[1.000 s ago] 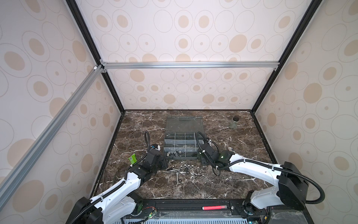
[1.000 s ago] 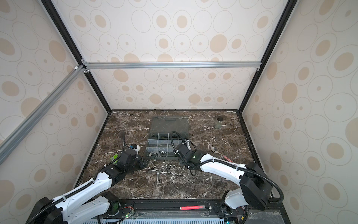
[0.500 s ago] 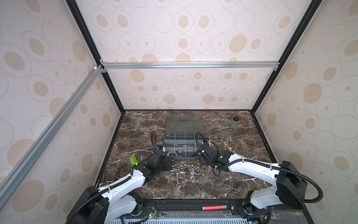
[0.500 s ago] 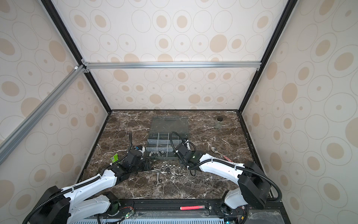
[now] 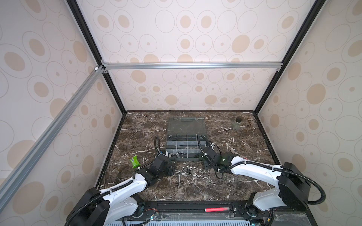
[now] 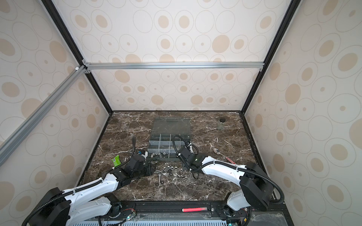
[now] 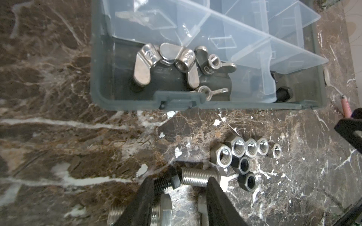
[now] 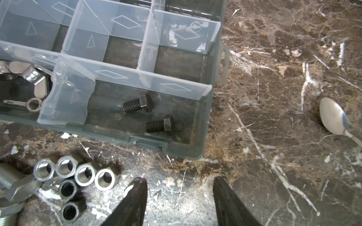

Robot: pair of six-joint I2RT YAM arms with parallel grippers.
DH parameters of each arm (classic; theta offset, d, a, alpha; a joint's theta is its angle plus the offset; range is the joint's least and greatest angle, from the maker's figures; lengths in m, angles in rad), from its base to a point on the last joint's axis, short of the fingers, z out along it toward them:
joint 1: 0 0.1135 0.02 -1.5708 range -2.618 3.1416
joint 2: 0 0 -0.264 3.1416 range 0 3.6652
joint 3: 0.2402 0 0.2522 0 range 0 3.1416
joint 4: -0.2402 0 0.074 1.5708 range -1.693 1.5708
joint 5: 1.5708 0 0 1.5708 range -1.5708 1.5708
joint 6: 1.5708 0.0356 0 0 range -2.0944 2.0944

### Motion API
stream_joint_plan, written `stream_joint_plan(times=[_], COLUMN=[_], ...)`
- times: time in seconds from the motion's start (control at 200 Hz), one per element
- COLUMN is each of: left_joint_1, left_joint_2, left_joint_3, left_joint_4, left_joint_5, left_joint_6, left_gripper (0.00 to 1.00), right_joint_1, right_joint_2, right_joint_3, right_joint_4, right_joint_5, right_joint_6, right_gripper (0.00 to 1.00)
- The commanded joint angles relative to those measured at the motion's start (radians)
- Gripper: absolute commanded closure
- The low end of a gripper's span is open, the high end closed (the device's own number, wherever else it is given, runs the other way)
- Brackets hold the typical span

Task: Sort the screws and nuts into containers
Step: 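Lower the left gripper onto a black bolt in the pile and close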

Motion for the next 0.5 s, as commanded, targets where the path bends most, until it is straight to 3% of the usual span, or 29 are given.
stream_joint_plan(times=[0.0,0.495], left_joint_1=[-0.011,-0.017], left_joint_2=[-0.026,-0.059], left_joint_3=[-0.010,-0.041], left_joint_4=[-0.019,-0.086], left_joint_5=[-0.022,-0.031], left_joint_6=[-0.026,-0.026], left_gripper=[0.55,0.55], right_joint_1=[-0.003,-0.003], right_joint_2=[0.000,0.033], right_joint_3=[-0.018,-0.030], right_joint_4=[0.006,0.033], right_joint_5=[0.000,-0.026], right_joint_6=[0.024,0.038], right_gripper=[0.43,0.43])
